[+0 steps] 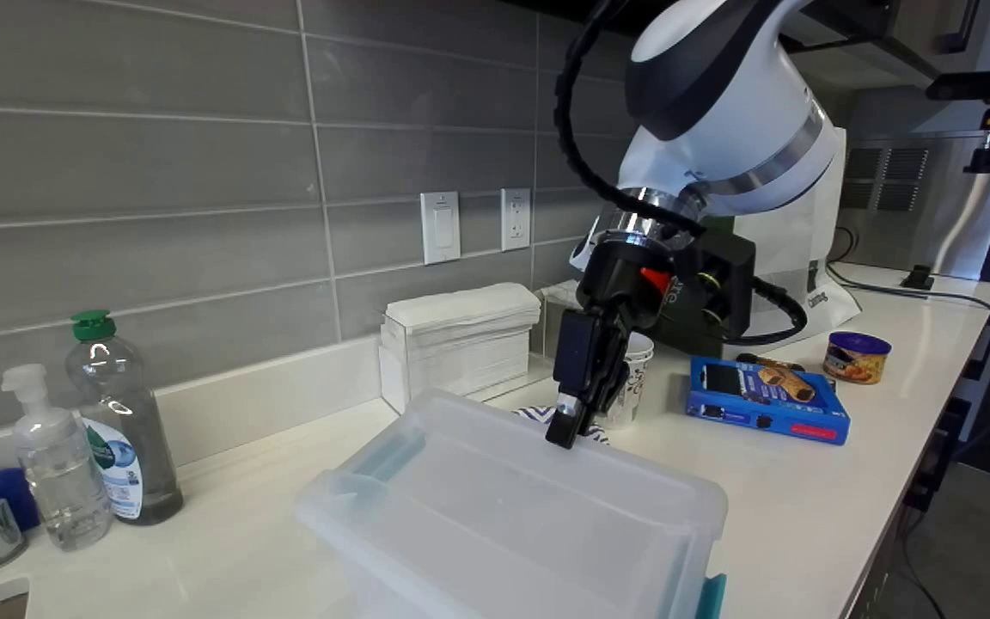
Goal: Move the storage bin lid to the counter
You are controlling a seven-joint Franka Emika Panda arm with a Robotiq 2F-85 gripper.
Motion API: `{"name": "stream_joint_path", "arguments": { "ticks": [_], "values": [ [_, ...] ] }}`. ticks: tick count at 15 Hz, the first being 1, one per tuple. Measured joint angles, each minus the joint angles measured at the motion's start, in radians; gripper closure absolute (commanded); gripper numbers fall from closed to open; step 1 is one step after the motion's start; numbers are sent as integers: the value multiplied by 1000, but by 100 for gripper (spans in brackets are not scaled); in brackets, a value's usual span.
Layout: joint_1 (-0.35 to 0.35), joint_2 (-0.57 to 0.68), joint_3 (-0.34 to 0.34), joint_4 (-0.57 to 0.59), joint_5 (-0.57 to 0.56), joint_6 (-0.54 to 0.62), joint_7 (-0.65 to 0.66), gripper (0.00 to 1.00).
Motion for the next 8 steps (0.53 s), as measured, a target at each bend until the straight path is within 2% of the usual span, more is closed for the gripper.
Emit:
{"name": "stream_joint_path", "arguments": {
  "ticks": [8],
  "values": [
    [1, -26, 0, 0, -37, 0, -23, 95]
  ]
}}
